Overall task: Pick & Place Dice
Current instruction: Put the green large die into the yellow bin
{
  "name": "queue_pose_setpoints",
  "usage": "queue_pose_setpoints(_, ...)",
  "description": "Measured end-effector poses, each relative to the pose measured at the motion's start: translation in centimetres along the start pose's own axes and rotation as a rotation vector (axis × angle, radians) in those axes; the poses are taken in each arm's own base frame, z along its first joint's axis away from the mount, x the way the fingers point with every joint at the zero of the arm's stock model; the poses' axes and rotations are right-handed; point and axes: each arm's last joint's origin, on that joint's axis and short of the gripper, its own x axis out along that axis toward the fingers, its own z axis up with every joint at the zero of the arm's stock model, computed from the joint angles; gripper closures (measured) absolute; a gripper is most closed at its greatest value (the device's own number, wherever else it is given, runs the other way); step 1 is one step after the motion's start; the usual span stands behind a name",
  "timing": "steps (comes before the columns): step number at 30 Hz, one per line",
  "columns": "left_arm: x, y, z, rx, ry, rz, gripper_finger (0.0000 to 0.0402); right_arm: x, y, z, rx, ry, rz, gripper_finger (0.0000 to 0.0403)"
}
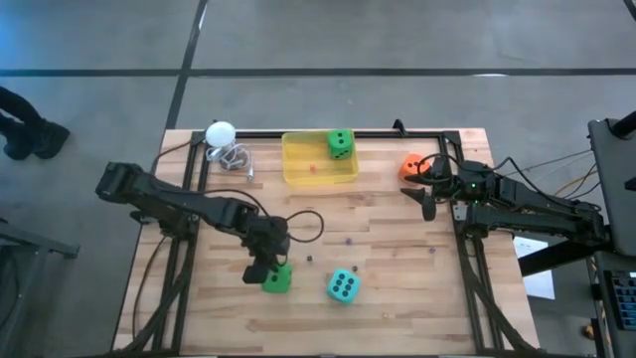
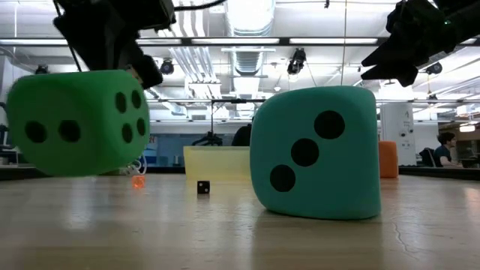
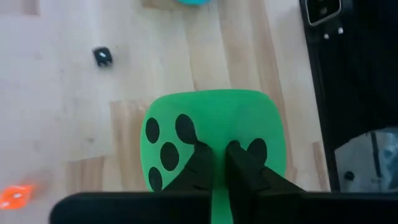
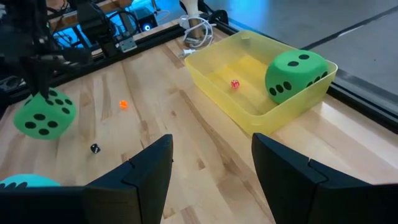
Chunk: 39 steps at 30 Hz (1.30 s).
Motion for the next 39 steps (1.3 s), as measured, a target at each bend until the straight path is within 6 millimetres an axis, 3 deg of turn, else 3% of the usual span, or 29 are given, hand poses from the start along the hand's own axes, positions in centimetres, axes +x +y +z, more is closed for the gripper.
queue_pose_setpoints(10,-2.0,-0.5,1.0,0.041,-0.036,0.131,0.0400,0.0,0.0,0.0,0.000,0.000,0.000,0.0188)
queue_pose_setpoints(22,-2.3,0.1,1.1,0.052,-0.068,0.339,0.0399,0.0,0.0,0.0,0.001,0.001,0.000,0.0188)
queue_pose_setpoints(33,-0.7,1.3,0.0,0.025,-0.102,0.469,0.0399,0.0,0.0,0.0,0.003,0.001,0.000,0.0188)
queue_pose_setpoints(39,-0.1,1.5,-0.5,0.141,-0.094,0.583,0.0400,0.0,0.0,0.0,0.001,0.001,0.000,0.0188)
